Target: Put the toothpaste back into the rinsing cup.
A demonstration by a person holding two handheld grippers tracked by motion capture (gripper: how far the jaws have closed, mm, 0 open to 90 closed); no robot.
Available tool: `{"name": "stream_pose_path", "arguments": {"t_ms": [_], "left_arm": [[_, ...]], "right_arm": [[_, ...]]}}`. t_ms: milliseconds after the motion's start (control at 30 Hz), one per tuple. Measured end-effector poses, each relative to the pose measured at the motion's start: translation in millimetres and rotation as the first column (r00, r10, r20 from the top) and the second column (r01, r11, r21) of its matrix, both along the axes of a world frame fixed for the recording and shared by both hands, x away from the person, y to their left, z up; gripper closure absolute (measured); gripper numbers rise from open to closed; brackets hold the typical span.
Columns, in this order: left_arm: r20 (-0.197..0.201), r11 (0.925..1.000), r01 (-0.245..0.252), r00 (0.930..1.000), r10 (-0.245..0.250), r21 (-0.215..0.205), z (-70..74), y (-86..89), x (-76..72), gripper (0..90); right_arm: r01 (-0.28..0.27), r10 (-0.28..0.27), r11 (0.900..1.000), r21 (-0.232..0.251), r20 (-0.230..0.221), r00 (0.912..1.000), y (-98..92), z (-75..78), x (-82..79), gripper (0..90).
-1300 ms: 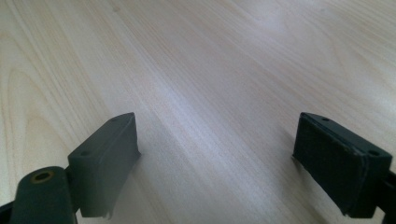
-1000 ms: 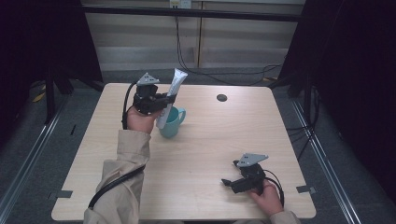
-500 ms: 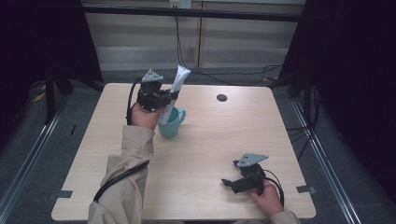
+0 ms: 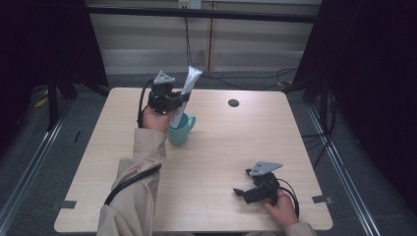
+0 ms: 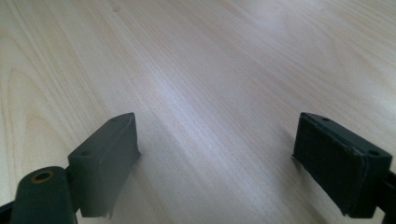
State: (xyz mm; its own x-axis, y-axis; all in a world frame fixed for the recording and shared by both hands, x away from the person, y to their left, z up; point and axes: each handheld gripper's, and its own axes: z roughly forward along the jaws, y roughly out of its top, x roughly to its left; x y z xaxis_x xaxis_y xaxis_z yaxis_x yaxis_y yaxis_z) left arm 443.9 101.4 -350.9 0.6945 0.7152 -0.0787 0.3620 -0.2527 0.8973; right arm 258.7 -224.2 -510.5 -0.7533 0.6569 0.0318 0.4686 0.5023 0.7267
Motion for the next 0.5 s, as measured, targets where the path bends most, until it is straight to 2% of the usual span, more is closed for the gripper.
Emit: {"name": "stream_pose_path", "arguments": {"t_ms": [233, 500], "left_arm": [[0.010, 0.9998, -0.015, 0.9998, 0.015, -0.010, -4.8, -1.5, 7.8, 77.3], [0.011, 0.9990, -0.044, 0.9990, 0.044, 0.013, -18.7, -1.2, 15.5, 77.2]], "right_arm": [[-0.002, 0.002, 1.000, 0.000, 0.003, 1.0000, -0.1, -0.1, 0.1, 12.9], [-0.002, 0.002, 1.000, -0.001, 0.003, 1.0000, -0.1, -0.1, 0.1, 12.9]]}}
